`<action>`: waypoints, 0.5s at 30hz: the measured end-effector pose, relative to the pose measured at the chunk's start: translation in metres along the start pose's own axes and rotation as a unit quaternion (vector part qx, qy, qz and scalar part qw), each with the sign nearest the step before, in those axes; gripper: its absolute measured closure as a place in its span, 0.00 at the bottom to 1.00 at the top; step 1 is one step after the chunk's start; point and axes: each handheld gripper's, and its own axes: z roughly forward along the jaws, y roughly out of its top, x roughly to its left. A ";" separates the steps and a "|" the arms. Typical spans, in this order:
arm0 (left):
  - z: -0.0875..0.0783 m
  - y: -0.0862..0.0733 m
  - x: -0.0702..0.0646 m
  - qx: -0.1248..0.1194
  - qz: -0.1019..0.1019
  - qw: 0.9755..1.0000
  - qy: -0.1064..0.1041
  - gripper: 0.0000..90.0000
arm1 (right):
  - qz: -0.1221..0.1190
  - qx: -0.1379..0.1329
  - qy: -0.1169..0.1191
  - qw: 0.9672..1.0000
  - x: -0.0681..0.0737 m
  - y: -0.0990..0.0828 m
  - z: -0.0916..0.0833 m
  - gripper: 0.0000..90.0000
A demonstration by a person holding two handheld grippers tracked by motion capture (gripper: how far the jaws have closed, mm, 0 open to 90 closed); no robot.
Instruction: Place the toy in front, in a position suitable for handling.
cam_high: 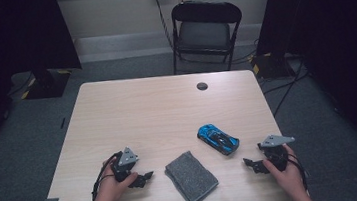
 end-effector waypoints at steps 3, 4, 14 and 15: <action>0.000 0.000 0.000 0.000 0.002 1.000 -0.001 0.13 | 0.000 0.000 0.001 1.000 0.000 0.000 0.000 0.14; 0.000 0.000 0.000 0.000 0.002 1.000 -0.001 0.12 | 0.000 0.000 0.001 1.000 0.000 0.000 0.000 0.14; 0.001 0.001 0.000 0.002 0.003 1.000 -0.004 0.10 | 0.003 0.005 0.005 1.000 -0.001 0.001 -0.001 0.15; 0.001 0.001 0.000 0.002 0.003 1.000 -0.004 0.10 | 0.009 0.007 0.009 1.000 -0.001 0.003 -0.002 0.16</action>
